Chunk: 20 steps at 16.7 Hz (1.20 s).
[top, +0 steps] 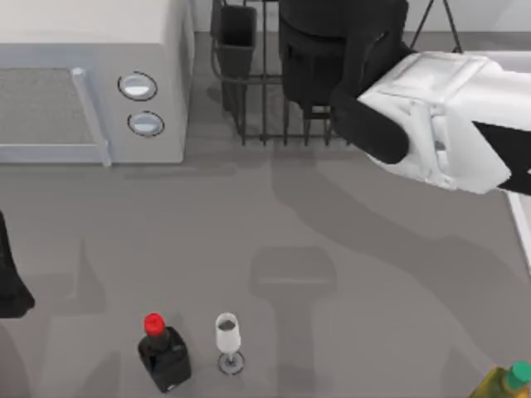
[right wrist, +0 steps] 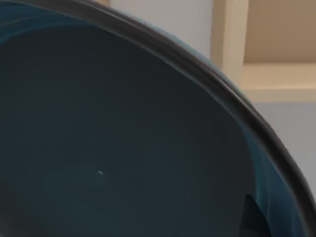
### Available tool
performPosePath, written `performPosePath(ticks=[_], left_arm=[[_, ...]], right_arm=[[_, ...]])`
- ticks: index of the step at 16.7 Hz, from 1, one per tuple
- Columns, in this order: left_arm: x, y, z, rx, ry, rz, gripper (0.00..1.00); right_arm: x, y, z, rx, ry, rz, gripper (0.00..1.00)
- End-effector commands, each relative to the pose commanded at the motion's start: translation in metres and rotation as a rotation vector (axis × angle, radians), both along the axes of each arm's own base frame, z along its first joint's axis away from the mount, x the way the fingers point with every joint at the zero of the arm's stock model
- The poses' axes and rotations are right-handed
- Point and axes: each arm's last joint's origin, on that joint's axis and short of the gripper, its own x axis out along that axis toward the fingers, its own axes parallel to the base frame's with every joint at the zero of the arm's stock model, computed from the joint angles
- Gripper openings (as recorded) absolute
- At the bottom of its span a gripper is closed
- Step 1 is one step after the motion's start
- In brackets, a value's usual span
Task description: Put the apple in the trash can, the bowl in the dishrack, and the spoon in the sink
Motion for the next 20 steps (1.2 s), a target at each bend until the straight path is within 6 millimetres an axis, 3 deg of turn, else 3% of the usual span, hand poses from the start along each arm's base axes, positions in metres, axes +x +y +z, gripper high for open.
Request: performPosePath(ticks=[3, 5, 7, 11, 20], left_arm=[[0.000, 0.000, 0.000, 0.000, 0.000, 0.000, 1.00], [0.000, 0.000, 0.000, 0.000, 0.000, 0.000, 1.00], [0.000, 0.000, 0.000, 0.000, 0.000, 0.000, 1.00], [0.000, 0.000, 0.000, 0.000, 0.000, 0.000, 1.00], [0.000, 0.000, 0.000, 0.000, 0.000, 0.000, 1.00]], right_arm=[[0.046, -0.013, -0.053, 0.004, -0.006, 0.004, 0.00], [0.066, -0.025, -0.079, 0.000, -0.002, 0.005, 0.00], [0.075, -0.033, -0.090, -0.002, 0.001, 0.006, 0.00], [0.075, -0.033, -0.091, -0.002, 0.001, 0.006, 0.00], [0.075, -0.033, -0.091, -0.002, 0.001, 0.006, 0.68]])
